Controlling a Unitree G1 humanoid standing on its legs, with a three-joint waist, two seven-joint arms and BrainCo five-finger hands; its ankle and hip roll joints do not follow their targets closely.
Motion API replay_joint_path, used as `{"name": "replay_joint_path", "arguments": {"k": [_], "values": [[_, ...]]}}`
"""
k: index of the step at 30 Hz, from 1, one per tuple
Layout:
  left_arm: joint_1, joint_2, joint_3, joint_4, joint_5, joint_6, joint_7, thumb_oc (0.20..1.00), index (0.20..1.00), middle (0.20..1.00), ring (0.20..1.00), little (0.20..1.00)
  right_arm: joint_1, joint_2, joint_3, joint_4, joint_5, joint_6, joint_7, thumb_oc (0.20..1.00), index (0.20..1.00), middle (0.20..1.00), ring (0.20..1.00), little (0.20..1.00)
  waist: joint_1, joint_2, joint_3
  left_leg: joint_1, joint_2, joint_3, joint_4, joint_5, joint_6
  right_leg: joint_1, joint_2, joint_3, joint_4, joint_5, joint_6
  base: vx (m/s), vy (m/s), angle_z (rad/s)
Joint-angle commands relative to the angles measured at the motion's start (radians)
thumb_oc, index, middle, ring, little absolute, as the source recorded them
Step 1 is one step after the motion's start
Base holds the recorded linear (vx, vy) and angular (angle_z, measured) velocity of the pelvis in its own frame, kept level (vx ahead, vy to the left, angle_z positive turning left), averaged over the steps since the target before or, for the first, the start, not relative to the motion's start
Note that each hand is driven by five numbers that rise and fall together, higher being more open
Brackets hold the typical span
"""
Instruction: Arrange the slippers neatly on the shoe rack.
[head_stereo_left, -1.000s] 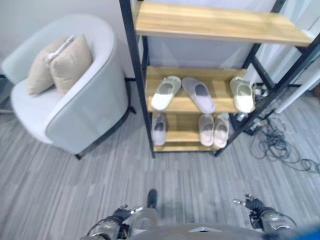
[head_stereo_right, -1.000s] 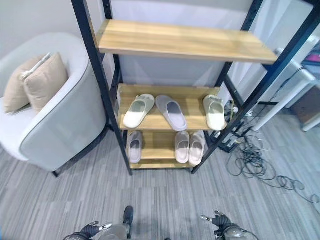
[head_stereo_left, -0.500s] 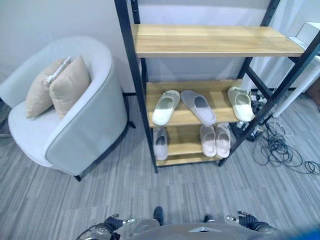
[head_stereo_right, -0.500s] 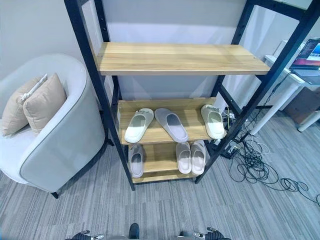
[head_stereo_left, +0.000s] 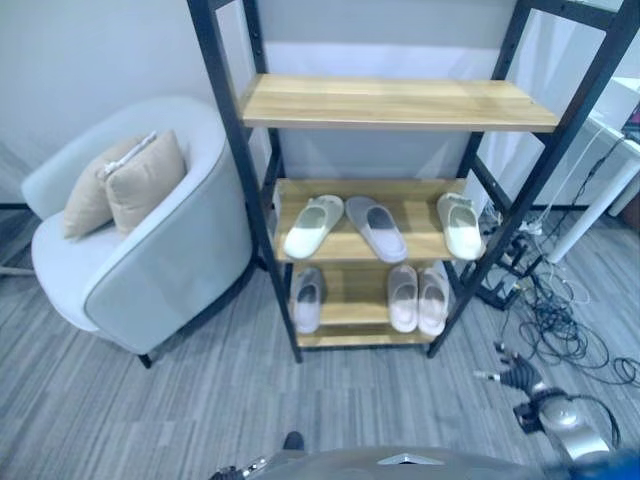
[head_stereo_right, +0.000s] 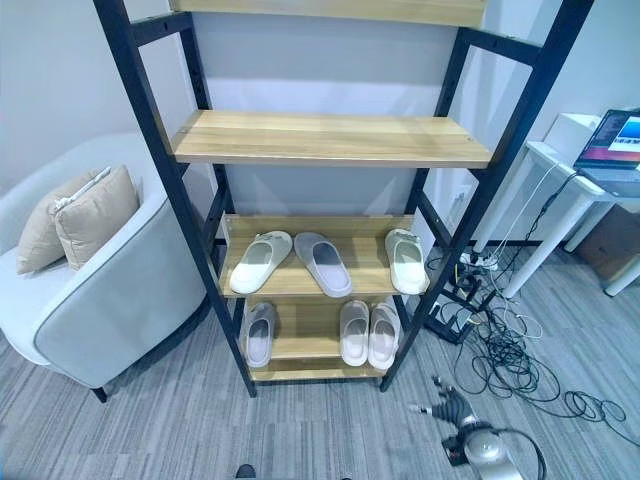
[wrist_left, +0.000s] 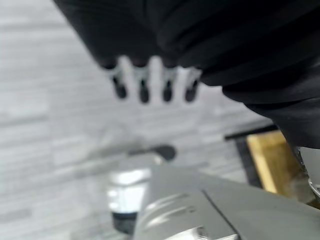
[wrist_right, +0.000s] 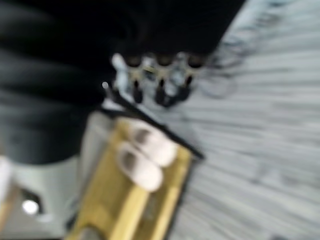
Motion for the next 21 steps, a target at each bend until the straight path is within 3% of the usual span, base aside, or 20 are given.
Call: {"name": "replay_joint_path", "arguments": {"k": [1, 7, 10, 16, 18, 21], "values": [[-0.051, -0.025, -0.022, -0.033, 0.018, -0.019, -0.014, 1.000, 1.000, 1.000, 1.000, 1.000, -0.083, -0.028, -0.010, -0.092, -0.014, -0.056, 0.007, 1.000, 1.000, 1.000, 1.000, 1.000, -0.006, 0.021, 0.095, 0.032, -0.031, -0.011, 0.086, -0.088, 0.053, -0.013, -0.055, -0.006, 0.107, -0.117, 0.056, -0.03, -0.012, 0.03], [-0.071, -0.004, 0.008, -0.011, 0.002, -0.012, -0.003, 1.000, 1.000, 1.000, 1.000, 1.000, -0.108, -0.018, 0.029, -0.158, -0.051, -0.048, 0.018, 1.000, 1.000, 1.000, 1.000, 1.000, -0.009, 0.049, 0.143, 0.005, -0.020, -0.003, 0.089, -0.081, 0.057, -0.114, -0.052, 0.016, 0.221, -0.150, 0.052, -0.02, -0.051, -0.02], [-0.074, 0.011, 0.022, -0.030, -0.004, -0.017, 0.005, 1.000, 1.000, 1.000, 1.000, 1.000, -0.051, -0.001, 0.030, -0.119, -0.075, -0.044, 0.020, 1.000, 1.000, 1.000, 1.000, 1.000, -0.019, 0.061, 0.157, -0.011, 0.004, -0.006, 0.104, -0.074, 0.044, -0.157, -0.028, 0.022, 0.276, -0.184, 0.035, 0.06, -0.169, -0.06], [-0.087, 0.035, -0.009, -0.094, 0.019, -0.027, 0.023, 1.000, 1.000, 1.000, 1.000, 1.000, -0.016, 0.011, 0.015, -0.065, -0.059, -0.044, -0.008, 1.000, 1.000, 1.000, 1.000, 1.000, -0.020, 0.038, 0.213, -0.183, -0.008, 0.030, 0.395, -0.049, 0.041, -0.097, -0.030, -0.011, 0.262, -0.220, 0.000, 0.09, -0.177, 0.13], [-0.085, 0.035, -0.008, -0.105, 0.016, -0.027, 0.027, 1.000, 1.000, 1.000, 1.000, 1.000, -0.028, 0.002, 0.019, -0.062, -0.072, -0.036, -0.016, 1.000, 1.000, 1.000, 1.000, 1.000, -0.002, 0.043, 0.214, -0.249, -0.039, 0.033, 0.355, -0.058, 0.048, -0.066, -0.026, -0.017, 0.244, -0.228, 0.002, 0.24, -0.028, -0.22], [-0.080, 0.019, -0.025, -0.094, 0.016, -0.031, 0.033, 1.000, 1.000, 1.000, 1.000, 1.000, -0.060, 0.009, 0.040, -0.020, -0.066, -0.036, -0.028, 1.000, 1.000, 1.000, 1.000, 1.000, 0.026, 0.053, 0.209, -0.311, -0.049, 0.019, 0.217, 0.019, 0.038, -0.012, -0.007, -0.005, 0.214, -0.249, 0.010, 0.33, 0.073, 0.50]]}}
